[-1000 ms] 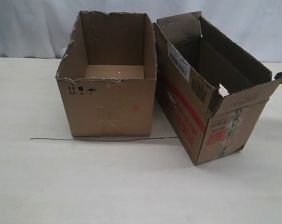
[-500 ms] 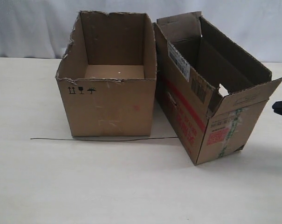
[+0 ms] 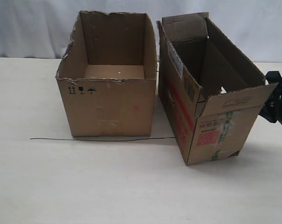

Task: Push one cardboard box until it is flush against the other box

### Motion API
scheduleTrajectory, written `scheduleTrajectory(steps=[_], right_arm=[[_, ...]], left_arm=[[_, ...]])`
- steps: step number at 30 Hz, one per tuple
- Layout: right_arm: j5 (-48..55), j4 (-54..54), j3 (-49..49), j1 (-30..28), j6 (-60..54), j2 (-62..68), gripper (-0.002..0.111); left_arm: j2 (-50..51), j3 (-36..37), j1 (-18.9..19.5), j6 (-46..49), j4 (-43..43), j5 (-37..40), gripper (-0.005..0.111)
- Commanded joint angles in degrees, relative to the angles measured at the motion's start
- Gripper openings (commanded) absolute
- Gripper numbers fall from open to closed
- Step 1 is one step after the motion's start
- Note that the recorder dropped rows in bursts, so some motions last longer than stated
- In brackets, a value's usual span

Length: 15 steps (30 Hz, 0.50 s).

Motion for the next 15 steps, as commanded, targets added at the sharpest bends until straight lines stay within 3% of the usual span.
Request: scheduleTrajectory(steps=[1,15], right_arm=[[-0.29,1.15,0.07,0.35,-0.91,-0.52,0.005],[-0.44,2.16,0.07,0.35,-1.81,-0.52,0.005]], left_arm=[[-0.17,0.20,-0.52,-0.29,-0.35,-0.45,0.000],[-0.17,0.20,-0.52,-0.29,-0.01,-0.45,0.000]])
